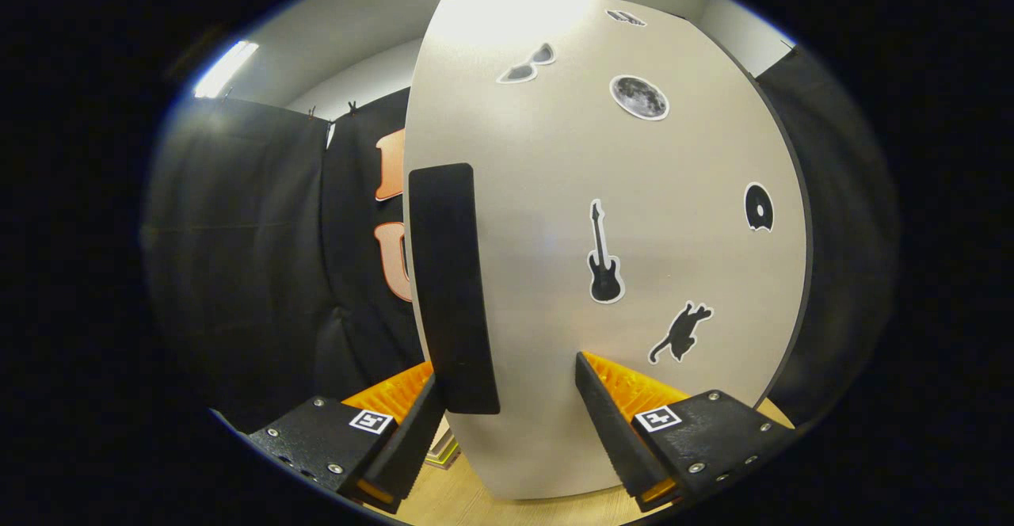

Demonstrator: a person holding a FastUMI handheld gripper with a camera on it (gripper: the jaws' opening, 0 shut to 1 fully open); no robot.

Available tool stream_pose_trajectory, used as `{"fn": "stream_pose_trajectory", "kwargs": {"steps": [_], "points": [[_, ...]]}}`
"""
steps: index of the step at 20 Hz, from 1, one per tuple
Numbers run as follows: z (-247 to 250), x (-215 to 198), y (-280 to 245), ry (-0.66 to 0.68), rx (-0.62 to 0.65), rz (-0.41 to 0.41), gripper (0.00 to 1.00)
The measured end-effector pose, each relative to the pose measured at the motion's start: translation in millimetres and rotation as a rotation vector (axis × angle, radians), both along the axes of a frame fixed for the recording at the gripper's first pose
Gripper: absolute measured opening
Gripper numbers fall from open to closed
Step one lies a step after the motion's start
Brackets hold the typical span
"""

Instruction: Open the shoe cabinet door, grab the shoes and put them into the shoe cabinet, then close the shoe cabinet door.

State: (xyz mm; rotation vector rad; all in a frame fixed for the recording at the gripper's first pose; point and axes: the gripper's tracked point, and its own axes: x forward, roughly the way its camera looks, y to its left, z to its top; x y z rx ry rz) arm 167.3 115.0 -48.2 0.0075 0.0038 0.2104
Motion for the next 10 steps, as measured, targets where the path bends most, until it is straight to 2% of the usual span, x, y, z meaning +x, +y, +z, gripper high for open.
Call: {"fn": "stream_pose_trajectory", "kwargs": {"steps": [10], "points": [[-3.1, 5.9, 1.9, -0.013, -0.002, -0.107, 0.96]]}}
